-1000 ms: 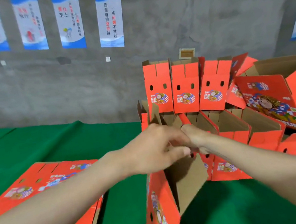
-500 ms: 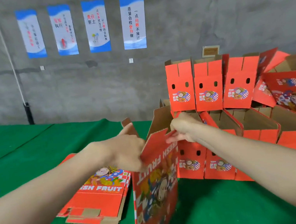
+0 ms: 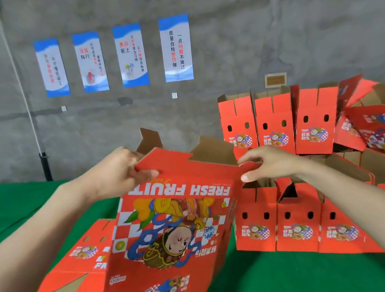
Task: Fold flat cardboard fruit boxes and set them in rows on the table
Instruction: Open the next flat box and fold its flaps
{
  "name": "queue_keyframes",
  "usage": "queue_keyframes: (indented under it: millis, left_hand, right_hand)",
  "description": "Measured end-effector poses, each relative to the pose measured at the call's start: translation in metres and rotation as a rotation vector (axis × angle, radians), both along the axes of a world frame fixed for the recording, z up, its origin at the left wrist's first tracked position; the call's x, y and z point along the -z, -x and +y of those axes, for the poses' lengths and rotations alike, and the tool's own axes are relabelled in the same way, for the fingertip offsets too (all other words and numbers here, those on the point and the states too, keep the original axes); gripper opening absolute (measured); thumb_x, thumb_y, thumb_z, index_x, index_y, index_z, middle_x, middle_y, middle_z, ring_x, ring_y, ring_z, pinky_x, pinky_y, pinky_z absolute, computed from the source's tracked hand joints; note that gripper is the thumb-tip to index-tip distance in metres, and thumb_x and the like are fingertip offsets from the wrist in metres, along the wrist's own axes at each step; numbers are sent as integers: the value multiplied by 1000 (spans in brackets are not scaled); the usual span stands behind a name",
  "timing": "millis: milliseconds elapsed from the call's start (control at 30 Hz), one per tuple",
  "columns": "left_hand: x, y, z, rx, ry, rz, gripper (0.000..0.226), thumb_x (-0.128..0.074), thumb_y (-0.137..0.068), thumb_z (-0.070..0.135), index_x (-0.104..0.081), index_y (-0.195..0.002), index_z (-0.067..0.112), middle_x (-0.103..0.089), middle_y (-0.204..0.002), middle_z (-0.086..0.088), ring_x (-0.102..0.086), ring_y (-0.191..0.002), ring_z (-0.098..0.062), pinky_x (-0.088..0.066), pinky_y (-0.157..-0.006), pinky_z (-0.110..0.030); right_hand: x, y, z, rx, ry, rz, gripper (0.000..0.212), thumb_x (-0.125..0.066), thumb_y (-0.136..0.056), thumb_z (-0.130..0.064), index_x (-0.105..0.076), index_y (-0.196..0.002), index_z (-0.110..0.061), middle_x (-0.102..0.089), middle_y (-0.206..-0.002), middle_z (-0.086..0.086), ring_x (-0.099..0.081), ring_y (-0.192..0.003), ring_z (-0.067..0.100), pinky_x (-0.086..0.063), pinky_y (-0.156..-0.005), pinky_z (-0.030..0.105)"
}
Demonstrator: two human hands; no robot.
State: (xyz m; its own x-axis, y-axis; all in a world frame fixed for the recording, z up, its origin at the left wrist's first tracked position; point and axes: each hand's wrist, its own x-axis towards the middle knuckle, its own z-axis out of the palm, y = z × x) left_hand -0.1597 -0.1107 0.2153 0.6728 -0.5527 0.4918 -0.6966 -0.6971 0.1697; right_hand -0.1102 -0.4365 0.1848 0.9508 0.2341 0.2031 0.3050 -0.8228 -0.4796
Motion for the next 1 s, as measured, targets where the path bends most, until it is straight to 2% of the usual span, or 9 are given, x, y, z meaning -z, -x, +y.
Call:
queue_keyframes:
  millis: [100,167,300,433,600,667,733,833,1000]
  left_hand:
    - [-19,-1,-5,22,64,-27,46,-66,-85,13,-43,-46,15,-46,-38,11,-43,-35,-3,-28,-42,-7]
    - [-22,-3,-8,52,159,-5,40,-66,-85,10,-45,-51,12,-46,-39,11,-40,-34,-2,-28,-40,-8]
    - [-12,-9,-7,74,365,57,38,-68,-83,17,-47,-52,19,-47,-40,8,-38,-36,-1,-30,-39,-13]
    - [5,-19,-21,181,507,38,29,-66,-78,30,-54,-52,25,-53,-44,8,-46,-39,-1,-34,-40,-14]
    - [40,-46,-43,66,524,-167,39,-60,-75,54,-44,-58,22,-53,-43,8,-48,-38,1,-33,-41,-7]
    - [59,-58,-55,-40,444,-335,30,-57,-77,48,-35,-65,30,-34,-36,13,-48,-38,2,-30,-37,-8]
    - [83,-67,-71,-102,469,-358,25,-60,-77,40,-45,-76,20,-40,-49,19,-49,-38,-5,-25,-43,-5]
    - [115,-77,-94,-192,525,-312,47,-54,-80,43,-54,-97,-2,-63,-68,-15,-63,-61,-40,-38,-58,-26]
    - [176,-58,-124,-107,435,-146,77,-25,-91,66,-57,-96,-4,-63,-84,-22,-63,-74,-40,-45,-70,-38]
  right_hand:
    - [3,-2,-7,-75,-365,123,36,-75,-81,-22,-66,-116,-20,-66,-97,-11,-57,-55,13,-42,-43,21]
    - [4,-4,-16,-121,-578,193,40,-75,-76,-25,-66,-113,-11,-69,-75,-12,-58,-51,13,-40,-40,20]
    - [11,3,-44,-179,-973,338,43,-72,-67,-24,-56,-103,-6,-65,-81,2,-64,-58,29,-44,-40,26]
    - [24,12,-53,-110,-815,324,40,-68,-73,-34,-46,-92,-6,-61,-106,16,-68,-68,28,-51,-50,29]
    - [35,30,-70,54,-470,22,33,-52,-84,-50,-63,-77,-19,-69,-58,8,-62,-52,10,-48,-59,11]
    - [43,37,-81,116,-421,-74,41,-51,-88,-47,-60,-56,-22,-63,-47,2,-57,-45,4,-44,-53,8]
    - [52,43,-90,165,-409,-131,50,-51,-85,-48,-54,-46,-16,-57,-41,-1,-52,-39,1,-41,-50,8]
    - [63,49,-104,220,-467,-190,51,-50,-76,-54,-47,-50,-10,-51,-40,-3,-49,-39,5,-36,-45,13]
    - [99,64,-122,323,-568,-204,54,-44,-88,-49,-43,-44,-19,-48,-39,-3,-48,-37,5,-34,-42,13]
